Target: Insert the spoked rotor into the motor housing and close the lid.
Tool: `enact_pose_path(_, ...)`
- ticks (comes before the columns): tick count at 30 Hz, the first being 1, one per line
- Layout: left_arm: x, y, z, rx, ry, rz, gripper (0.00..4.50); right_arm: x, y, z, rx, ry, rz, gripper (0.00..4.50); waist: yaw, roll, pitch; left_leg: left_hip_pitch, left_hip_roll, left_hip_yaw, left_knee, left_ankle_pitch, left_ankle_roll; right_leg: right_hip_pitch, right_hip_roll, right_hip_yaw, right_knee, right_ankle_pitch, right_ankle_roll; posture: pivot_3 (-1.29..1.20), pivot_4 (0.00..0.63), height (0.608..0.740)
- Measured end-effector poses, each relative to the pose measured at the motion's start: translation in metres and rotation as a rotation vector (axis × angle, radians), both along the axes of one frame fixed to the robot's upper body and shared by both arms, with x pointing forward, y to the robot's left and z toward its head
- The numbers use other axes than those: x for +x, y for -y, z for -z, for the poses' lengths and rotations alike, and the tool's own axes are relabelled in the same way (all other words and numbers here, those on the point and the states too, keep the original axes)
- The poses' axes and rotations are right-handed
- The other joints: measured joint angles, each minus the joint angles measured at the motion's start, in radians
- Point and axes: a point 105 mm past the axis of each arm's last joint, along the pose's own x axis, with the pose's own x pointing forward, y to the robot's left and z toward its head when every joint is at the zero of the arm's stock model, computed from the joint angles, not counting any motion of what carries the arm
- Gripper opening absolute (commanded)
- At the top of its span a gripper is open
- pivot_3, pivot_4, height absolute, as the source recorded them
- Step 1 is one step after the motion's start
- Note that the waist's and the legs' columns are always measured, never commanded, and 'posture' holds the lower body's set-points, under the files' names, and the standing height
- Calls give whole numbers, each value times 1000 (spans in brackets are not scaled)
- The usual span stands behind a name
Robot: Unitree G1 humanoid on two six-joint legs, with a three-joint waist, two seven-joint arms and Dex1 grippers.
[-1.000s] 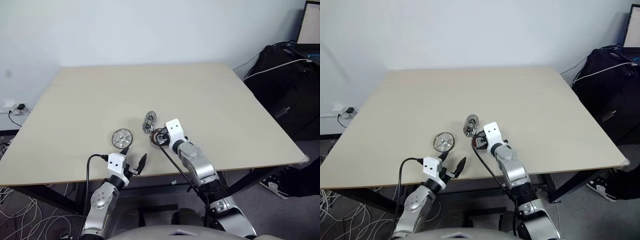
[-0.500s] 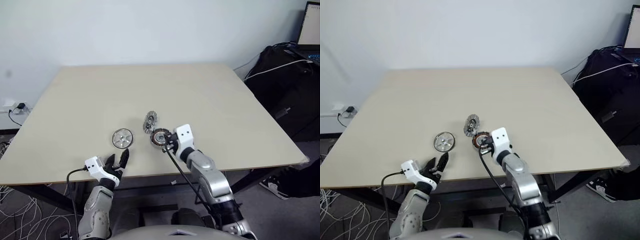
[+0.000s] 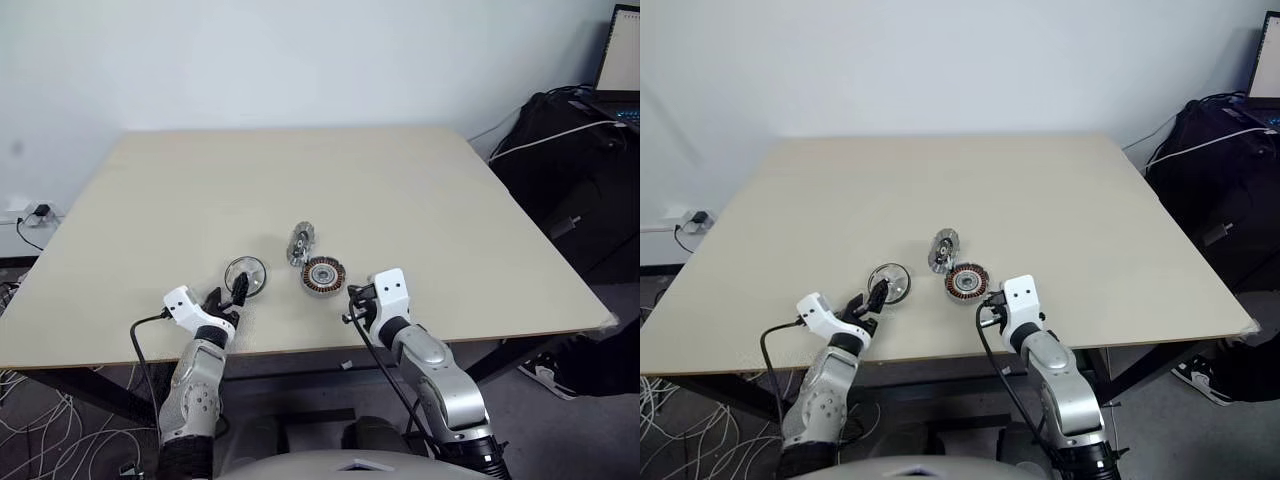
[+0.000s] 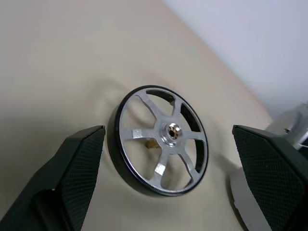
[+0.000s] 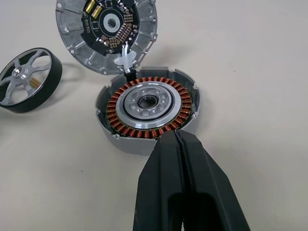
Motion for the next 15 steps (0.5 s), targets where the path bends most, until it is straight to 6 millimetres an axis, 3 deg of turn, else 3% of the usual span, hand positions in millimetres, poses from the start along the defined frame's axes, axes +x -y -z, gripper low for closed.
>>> enact_pose_path(15,2,3,8,9,-107,12,4500,2,0,-2,19,1,23,42,0,0,0,1,0,0,0,0,0,1,0,0,0,0,0,0,0,740)
